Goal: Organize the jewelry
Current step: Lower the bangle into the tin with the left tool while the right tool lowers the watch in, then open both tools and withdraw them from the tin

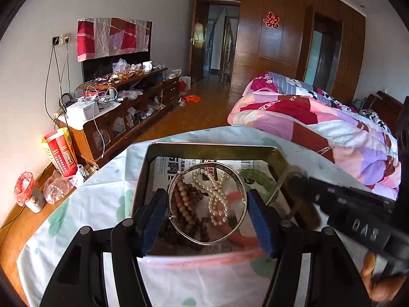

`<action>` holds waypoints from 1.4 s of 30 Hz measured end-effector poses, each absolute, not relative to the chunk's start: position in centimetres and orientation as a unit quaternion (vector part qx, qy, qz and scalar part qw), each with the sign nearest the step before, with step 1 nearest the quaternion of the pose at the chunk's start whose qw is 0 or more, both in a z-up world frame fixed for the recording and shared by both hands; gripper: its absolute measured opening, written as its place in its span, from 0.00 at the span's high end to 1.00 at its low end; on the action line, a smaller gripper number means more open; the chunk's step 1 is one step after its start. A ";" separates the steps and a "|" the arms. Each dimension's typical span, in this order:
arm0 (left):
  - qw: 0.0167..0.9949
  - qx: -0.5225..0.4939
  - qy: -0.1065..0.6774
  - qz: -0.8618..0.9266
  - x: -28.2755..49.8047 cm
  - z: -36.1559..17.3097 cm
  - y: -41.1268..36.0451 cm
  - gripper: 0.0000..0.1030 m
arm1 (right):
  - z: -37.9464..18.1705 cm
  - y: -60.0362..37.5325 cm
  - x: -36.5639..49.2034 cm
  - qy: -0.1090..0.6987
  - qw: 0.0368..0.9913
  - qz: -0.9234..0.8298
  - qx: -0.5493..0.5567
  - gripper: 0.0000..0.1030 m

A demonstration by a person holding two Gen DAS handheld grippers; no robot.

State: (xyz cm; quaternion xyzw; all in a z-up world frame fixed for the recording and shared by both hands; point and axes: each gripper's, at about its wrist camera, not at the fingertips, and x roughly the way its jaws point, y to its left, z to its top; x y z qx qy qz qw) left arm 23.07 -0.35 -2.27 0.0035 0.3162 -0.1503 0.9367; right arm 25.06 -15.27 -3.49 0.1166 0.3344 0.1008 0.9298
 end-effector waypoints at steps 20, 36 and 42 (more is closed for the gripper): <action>0.922 0.036 0.366 -0.121 24.5 -5.1 -1.9 0.32 | -3.8 -18.9 24.7 0.301 0.929 0.077 0.200 0.48; 0.938 0.057 0.328 -0.100 23.0 -4.0 -1.9 0.32 | -2.4 -18.2 23.9 0.269 0.942 0.072 0.184 0.38; 0.936 0.035 0.336 -0.104 21.2 -3.4 -1.1 0.32 | -1.1 -17.6 22.0 0.270 0.946 0.072 0.163 0.39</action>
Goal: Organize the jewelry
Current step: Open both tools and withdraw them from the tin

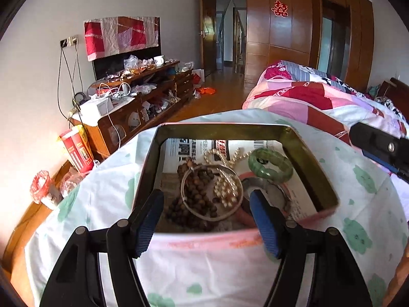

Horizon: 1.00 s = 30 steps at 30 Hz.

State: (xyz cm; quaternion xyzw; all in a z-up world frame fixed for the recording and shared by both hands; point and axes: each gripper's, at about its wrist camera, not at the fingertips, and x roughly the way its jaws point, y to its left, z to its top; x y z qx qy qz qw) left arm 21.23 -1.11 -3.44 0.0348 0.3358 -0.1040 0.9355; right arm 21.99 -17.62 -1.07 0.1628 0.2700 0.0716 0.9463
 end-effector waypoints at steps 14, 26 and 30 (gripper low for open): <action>0.933 0.027 0.346 -0.092 15.9 -3.2 0.0 0.32 | -2.7 -18.1 16.0 0.295 0.936 0.062 0.184 0.38; 0.932 0.025 0.348 -0.098 12.7 -3.1 0.2 0.32 | -2.8 -18.3 12.4 0.296 0.934 0.058 0.189 0.38; 0.931 0.024 0.348 -0.103 11.7 -3.0 0.3 0.32 | -3.0 -18.3 11.7 0.297 0.934 0.059 0.191 0.38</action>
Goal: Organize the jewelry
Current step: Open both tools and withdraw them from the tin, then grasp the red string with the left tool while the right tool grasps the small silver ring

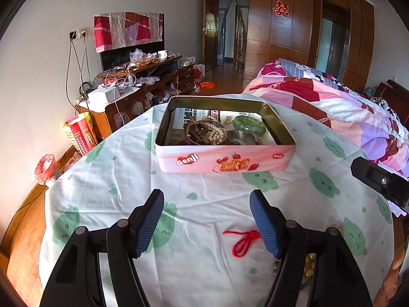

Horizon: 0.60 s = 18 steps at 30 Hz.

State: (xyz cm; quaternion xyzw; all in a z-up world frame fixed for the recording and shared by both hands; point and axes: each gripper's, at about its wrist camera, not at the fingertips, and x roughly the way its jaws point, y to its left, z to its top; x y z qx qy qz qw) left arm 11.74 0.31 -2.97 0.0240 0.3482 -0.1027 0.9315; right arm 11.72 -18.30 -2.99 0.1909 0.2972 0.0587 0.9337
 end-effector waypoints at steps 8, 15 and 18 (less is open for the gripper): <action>0.926 0.018 0.362 -0.106 10.6 -4.0 1.8 0.32 | -3.1 -18.7 10.3 0.295 0.935 0.053 0.188 0.38; 0.917 -0.003 0.377 -0.126 10.1 -4.8 3.1 0.32 | -4.0 -19.5 9.5 0.306 0.933 0.045 0.187 0.38; 0.917 0.010 0.373 -0.140 9.9 -4.7 2.4 0.32 | -4.5 -19.9 9.3 0.312 0.930 0.041 0.191 0.38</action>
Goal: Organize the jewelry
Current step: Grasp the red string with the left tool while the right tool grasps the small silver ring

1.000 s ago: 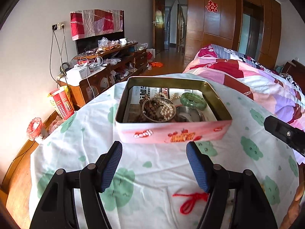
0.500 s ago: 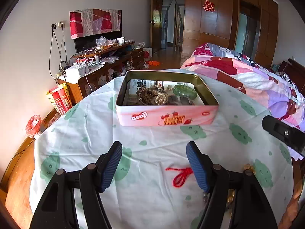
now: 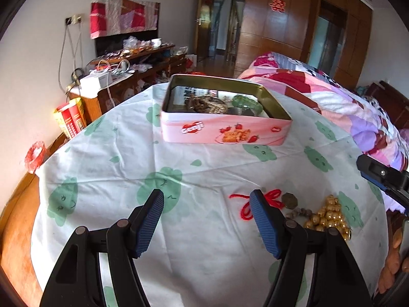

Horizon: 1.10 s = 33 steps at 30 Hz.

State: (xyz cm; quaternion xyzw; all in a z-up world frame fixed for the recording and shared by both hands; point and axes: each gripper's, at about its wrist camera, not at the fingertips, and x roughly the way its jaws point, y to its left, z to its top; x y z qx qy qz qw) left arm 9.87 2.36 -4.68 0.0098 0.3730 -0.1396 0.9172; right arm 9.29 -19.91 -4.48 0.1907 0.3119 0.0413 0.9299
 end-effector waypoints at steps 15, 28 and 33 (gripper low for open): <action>0.872 0.121 0.426 -0.210 12.4 -6.7 -4.6 0.65 | -4.8 -21.7 8.3 0.316 0.927 0.029 0.202 0.39; 0.900 0.043 0.368 -0.232 11.0 -4.3 -1.5 0.99 | -5.7 -22.0 8.3 0.337 0.921 0.032 0.195 0.47; 0.922 0.010 0.322 -0.215 9.5 -3.1 0.2 0.99 | -6.3 -21.1 8.1 0.357 0.914 0.061 0.181 0.51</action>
